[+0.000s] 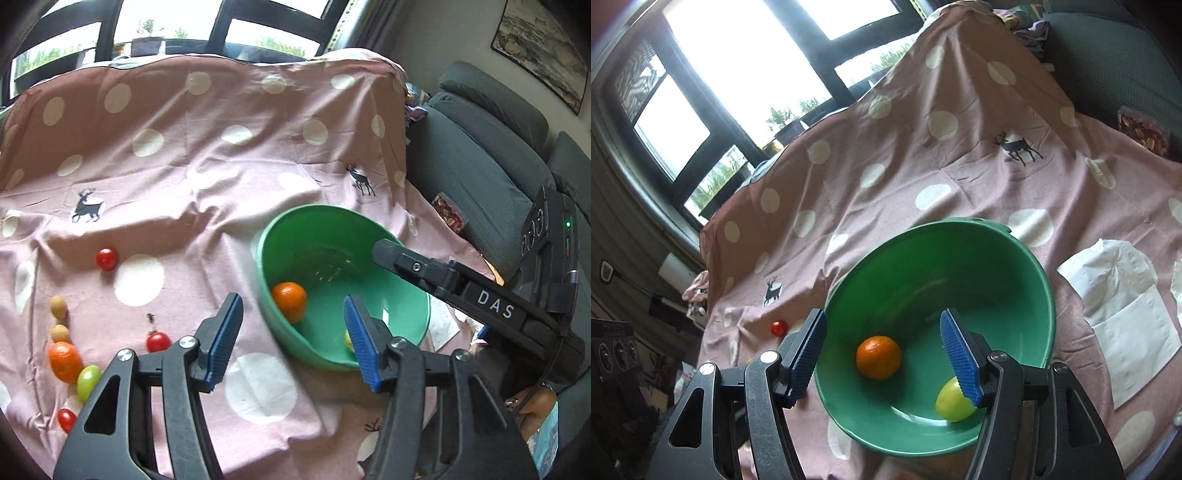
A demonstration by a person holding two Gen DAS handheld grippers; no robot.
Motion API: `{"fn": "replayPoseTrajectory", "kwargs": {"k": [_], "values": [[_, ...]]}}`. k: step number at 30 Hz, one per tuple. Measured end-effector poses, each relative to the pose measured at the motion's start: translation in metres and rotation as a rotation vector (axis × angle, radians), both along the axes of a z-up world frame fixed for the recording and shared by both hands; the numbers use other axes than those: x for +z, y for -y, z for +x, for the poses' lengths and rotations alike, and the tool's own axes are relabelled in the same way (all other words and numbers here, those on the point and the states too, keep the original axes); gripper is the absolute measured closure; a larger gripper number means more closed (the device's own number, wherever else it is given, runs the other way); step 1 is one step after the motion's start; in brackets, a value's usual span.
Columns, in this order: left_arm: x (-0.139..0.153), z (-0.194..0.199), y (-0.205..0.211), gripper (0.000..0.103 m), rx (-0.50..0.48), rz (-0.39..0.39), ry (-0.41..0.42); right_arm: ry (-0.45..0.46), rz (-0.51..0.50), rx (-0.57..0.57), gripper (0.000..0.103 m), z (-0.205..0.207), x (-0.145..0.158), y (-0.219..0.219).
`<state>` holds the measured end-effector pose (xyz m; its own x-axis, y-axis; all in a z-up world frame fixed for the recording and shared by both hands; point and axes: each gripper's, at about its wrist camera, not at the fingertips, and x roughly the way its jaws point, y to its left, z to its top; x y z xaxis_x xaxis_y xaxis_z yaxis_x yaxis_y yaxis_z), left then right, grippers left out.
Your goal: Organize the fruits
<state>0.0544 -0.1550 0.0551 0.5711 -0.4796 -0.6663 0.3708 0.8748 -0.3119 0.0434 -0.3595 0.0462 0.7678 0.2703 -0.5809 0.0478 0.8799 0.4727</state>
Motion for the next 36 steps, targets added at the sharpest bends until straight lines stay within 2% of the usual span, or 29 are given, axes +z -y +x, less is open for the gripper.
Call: {"fn": "replayPoseTrajectory", "kwargs": {"k": [4, 6, 9, 14, 20, 27, 33, 36], "values": [[0.007, -0.011, -0.045, 0.039, 0.131, 0.027, 0.015, 0.051, -0.029, 0.036, 0.038, -0.001, 0.008, -0.021], [0.012, -0.017, -0.068, 0.038, 0.2, 0.042, 0.036, 0.081, -0.052, 0.058, 0.033, -0.002, 0.013, -0.034], [0.014, -0.026, -0.101, 0.035, 0.311, 0.06, 0.065, 0.128, -0.061, 0.126, 0.03, -0.001, 0.016, -0.057], [-0.003, -0.029, -0.145, 0.032, 0.45, 0.061, 0.041, 0.144, -0.11, 0.236, 0.025, 0.003, 0.013, -0.101], [-0.033, -0.022, -0.174, 0.032, 0.543, 0.096, -0.029, 0.127, -0.216, 0.321, 0.025, 0.005, 0.0, -0.149], [-0.044, -0.021, -0.196, 0.032, 0.602, 0.104, -0.054, 0.085, -0.306, 0.402, 0.025, 0.004, -0.02, -0.194], [-0.052, -0.016, -0.214, 0.033, 0.633, 0.045, -0.096, 0.055, -0.359, 0.437, 0.025, 0.007, -0.032, -0.218], [-0.055, -0.014, -0.217, 0.033, 0.648, 0.046, -0.109, 0.029, -0.364, 0.443, 0.025, 0.014, -0.037, -0.225]]}}
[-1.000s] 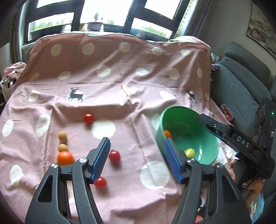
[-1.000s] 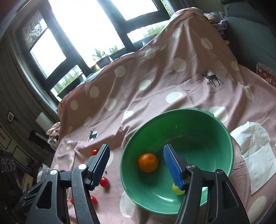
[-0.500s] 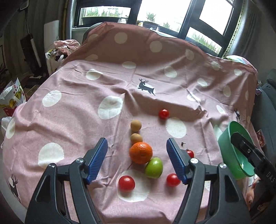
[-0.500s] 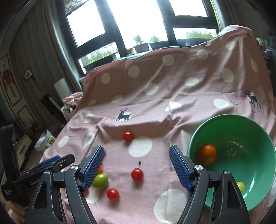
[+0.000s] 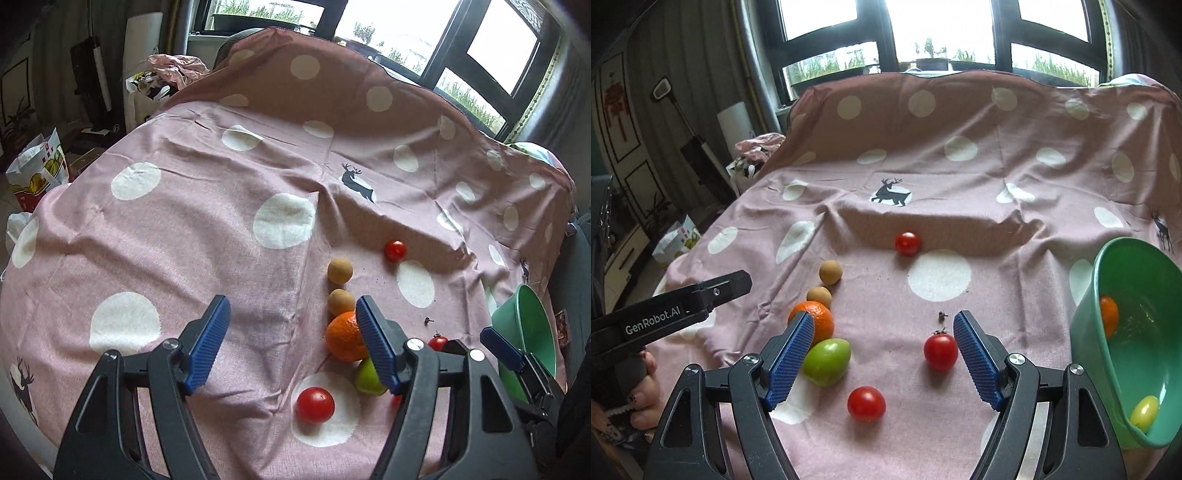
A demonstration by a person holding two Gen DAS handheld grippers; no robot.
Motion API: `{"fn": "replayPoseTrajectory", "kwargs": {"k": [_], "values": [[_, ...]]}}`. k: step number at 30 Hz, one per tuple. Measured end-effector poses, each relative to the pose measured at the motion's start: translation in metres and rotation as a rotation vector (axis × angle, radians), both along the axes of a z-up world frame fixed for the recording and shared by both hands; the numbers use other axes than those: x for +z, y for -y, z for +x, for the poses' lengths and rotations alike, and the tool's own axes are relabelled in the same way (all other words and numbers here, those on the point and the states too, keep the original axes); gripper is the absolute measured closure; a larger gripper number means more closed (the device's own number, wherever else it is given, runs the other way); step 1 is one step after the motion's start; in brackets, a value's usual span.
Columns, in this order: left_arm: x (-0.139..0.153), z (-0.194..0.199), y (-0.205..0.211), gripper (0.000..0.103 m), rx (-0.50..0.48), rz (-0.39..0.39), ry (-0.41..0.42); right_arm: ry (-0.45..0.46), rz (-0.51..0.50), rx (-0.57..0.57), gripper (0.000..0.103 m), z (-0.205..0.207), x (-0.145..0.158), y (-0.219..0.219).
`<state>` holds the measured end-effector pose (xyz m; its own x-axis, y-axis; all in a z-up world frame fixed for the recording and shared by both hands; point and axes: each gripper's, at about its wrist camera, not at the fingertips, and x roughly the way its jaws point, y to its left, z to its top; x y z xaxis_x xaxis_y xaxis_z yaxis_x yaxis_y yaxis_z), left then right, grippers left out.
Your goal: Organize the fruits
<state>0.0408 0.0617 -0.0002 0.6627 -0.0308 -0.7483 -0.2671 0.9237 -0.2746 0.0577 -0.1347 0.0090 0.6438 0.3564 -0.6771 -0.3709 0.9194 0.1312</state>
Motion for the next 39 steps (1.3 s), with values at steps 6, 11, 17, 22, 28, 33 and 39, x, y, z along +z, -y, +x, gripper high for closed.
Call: {"fn": "replayPoseTrajectory", "kwargs": {"k": [6, 11, 17, 22, 28, 33, 39], "values": [[-0.005, 0.007, -0.003, 0.033, 0.012, 0.018, -0.02, -0.092, 0.048, -0.022, 0.025, 0.028, 0.0, -0.002], [-0.008, 0.014, -0.01, 0.034, 0.026, 0.0, -0.032, -0.212, 0.093, 0.019, 0.025, 0.056, -0.003, -0.013], [-0.009, 0.016, -0.017, 0.038, 0.07, 0.014, -0.044, -0.365, 0.162, 0.164, 0.042, 0.063, -0.026, -0.043], [-0.008, 0.013, -0.024, 0.038, 0.08, -0.03, -0.038, -0.391, 0.131, 0.173, 0.05, 0.06, -0.039, -0.047], [-0.007, 0.012, -0.017, 0.038, 0.06, -0.007, -0.042, -0.41, 0.163, 0.212, 0.05, 0.057, -0.044, -0.053], [-0.005, 0.009, -0.013, 0.038, 0.049, 0.004, -0.031, -0.418, 0.207, 0.229, 0.063, 0.053, -0.046, -0.057], [0.002, 0.001, -0.01, 0.038, 0.041, -0.01, 0.003, -0.433, 0.273, 0.178, 0.063, 0.051, -0.043, -0.042]]}}
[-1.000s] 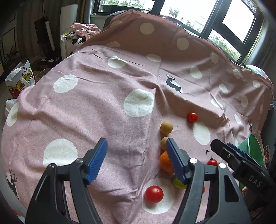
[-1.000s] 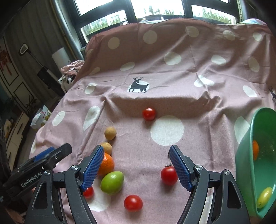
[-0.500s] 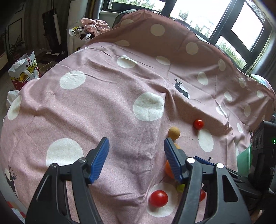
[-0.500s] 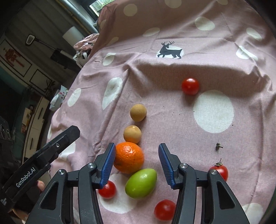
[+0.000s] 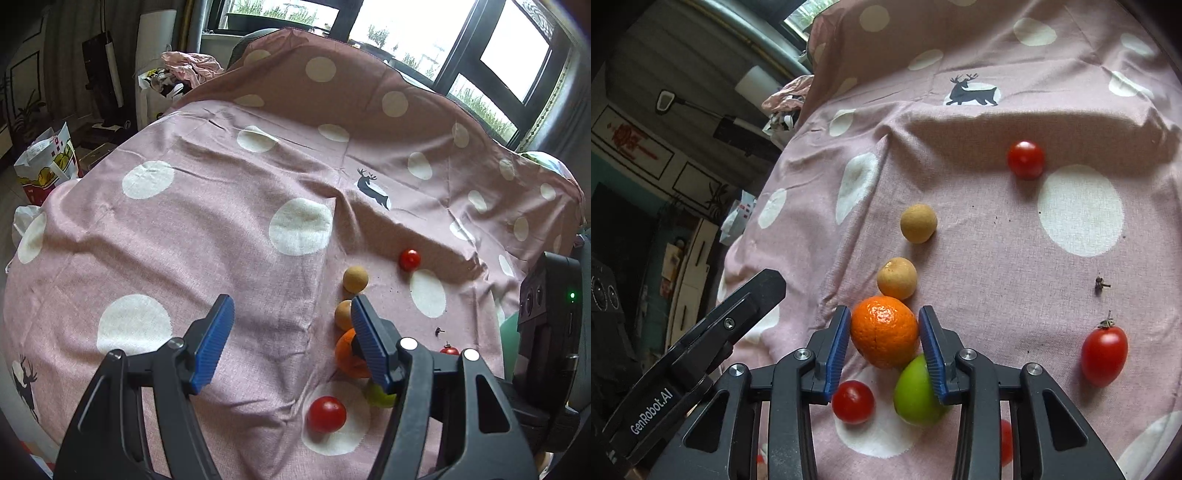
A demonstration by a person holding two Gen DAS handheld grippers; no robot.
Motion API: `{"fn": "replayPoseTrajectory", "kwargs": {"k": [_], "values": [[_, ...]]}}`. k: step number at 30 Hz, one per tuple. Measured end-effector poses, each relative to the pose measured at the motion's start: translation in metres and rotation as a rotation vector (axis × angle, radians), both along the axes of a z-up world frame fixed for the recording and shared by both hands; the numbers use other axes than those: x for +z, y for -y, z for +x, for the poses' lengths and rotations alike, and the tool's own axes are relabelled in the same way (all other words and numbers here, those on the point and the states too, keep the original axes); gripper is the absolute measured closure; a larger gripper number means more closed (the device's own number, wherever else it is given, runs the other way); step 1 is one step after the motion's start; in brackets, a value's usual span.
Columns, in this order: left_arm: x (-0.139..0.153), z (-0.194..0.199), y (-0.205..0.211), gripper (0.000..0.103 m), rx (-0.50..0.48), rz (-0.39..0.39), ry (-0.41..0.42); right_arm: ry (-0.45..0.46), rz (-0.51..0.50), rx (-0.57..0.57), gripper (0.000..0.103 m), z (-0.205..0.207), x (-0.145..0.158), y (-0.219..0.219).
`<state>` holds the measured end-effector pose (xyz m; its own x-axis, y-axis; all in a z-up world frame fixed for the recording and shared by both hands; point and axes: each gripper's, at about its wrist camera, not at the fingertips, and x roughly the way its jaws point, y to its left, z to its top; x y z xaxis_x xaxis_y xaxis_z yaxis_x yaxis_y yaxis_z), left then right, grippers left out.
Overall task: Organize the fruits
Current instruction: 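Move the right gripper onto the small mandarin and close around it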
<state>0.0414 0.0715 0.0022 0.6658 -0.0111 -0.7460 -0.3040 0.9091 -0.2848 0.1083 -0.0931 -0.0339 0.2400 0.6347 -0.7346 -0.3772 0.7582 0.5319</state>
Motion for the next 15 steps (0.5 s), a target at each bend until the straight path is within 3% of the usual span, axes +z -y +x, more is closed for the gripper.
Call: {"fn": "replayPoseTrajectory", "kwargs": {"k": [8, 15], "values": [[0.006, -0.005, 0.017, 0.038, -0.069, -0.018, 0.021, 0.01, 0.066, -0.122, 0.063, -0.011, 0.022, 0.049], [-0.001, 0.0, 0.057, 0.038, -0.204, 0.008, -0.01, -0.069, 0.048, -0.239, 0.063, -0.017, 0.007, 0.091]]}}
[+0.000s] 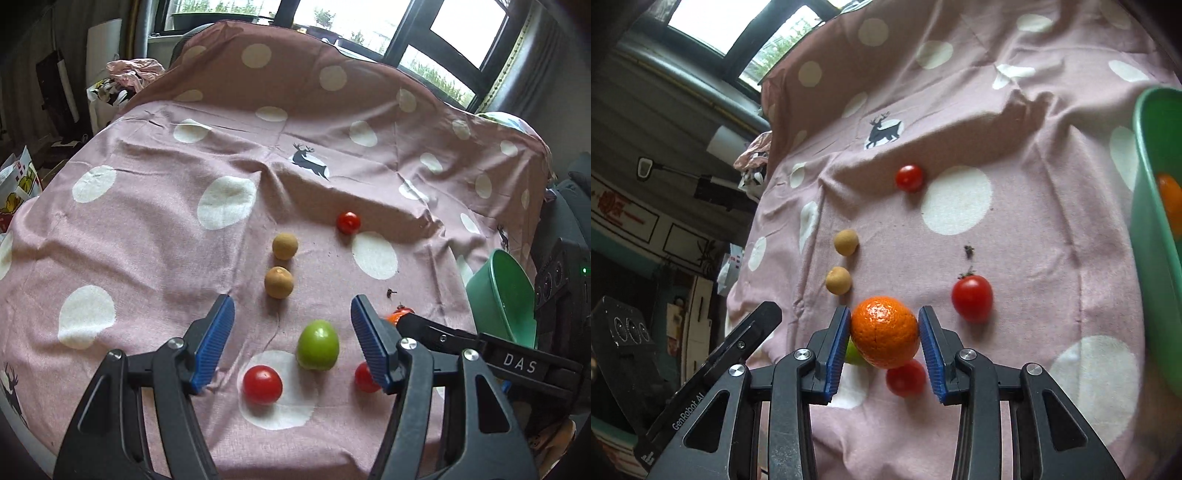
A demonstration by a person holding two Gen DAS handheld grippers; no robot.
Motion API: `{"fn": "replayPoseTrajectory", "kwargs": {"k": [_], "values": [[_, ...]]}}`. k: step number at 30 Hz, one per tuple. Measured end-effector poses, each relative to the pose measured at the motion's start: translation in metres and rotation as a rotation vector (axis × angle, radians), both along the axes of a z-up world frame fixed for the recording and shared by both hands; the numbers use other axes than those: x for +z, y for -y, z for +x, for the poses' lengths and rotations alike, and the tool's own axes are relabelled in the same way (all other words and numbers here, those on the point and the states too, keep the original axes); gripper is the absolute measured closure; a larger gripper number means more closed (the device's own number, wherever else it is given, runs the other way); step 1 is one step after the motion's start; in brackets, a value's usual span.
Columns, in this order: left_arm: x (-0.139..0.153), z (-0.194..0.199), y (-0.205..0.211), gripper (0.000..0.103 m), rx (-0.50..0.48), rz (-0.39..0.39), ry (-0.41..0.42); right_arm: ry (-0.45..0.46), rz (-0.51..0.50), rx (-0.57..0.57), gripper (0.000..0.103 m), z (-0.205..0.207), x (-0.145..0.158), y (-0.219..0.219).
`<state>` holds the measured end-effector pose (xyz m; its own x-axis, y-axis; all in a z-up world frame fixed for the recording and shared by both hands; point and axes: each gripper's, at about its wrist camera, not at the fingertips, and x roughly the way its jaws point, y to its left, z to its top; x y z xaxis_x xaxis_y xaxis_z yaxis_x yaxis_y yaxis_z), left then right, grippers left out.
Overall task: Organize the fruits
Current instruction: 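Lift the mandarin with the right gripper and carry it over the green bowl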
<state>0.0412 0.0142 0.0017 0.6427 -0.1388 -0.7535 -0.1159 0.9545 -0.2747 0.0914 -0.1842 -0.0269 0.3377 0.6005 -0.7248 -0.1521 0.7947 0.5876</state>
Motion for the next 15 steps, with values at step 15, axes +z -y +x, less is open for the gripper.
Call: {"fn": "replayPoseTrajectory", "kwargs": {"k": [15], "values": [[-0.028, 0.009, 0.061, 0.046, -0.205, 0.0, -0.091, -0.094, 0.008, -0.047, 0.063, 0.008, -0.021, 0.02]]}}
